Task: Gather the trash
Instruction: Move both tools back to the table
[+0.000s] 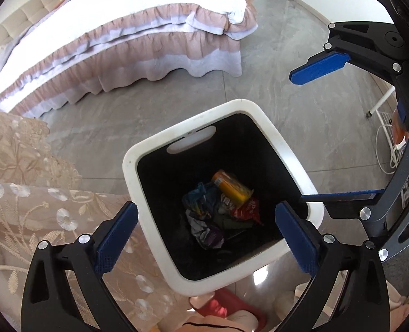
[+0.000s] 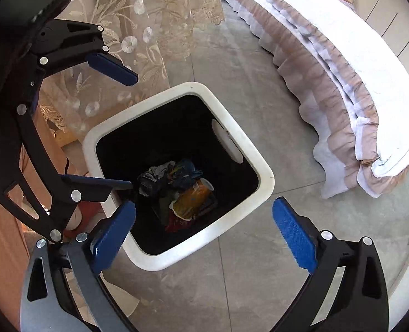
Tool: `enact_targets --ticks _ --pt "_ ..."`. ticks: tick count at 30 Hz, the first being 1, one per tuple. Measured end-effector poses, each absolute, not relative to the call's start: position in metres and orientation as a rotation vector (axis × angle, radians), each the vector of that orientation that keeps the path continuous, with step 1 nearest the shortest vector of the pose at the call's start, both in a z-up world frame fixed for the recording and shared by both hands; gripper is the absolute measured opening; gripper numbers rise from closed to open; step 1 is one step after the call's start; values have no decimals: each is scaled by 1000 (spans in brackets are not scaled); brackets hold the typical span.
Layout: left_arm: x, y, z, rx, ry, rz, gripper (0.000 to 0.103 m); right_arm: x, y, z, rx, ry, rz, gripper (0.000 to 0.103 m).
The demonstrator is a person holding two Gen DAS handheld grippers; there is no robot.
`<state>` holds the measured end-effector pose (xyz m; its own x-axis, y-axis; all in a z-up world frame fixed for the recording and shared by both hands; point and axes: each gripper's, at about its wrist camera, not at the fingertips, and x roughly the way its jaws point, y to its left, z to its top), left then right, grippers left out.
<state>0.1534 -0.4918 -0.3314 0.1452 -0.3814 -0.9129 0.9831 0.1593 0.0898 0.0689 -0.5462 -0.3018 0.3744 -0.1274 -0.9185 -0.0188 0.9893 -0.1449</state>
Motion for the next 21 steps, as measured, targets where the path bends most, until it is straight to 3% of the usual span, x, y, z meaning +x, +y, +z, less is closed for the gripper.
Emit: enact_targets --ticks 11,21 --pt "139 -464 -248 768 762 -1123 98 49 -536 -231 -184 1031 -128 99" --pt "148 -391 -164 584 702 -946 98 40 -498 -149 -187 812 -121 99"
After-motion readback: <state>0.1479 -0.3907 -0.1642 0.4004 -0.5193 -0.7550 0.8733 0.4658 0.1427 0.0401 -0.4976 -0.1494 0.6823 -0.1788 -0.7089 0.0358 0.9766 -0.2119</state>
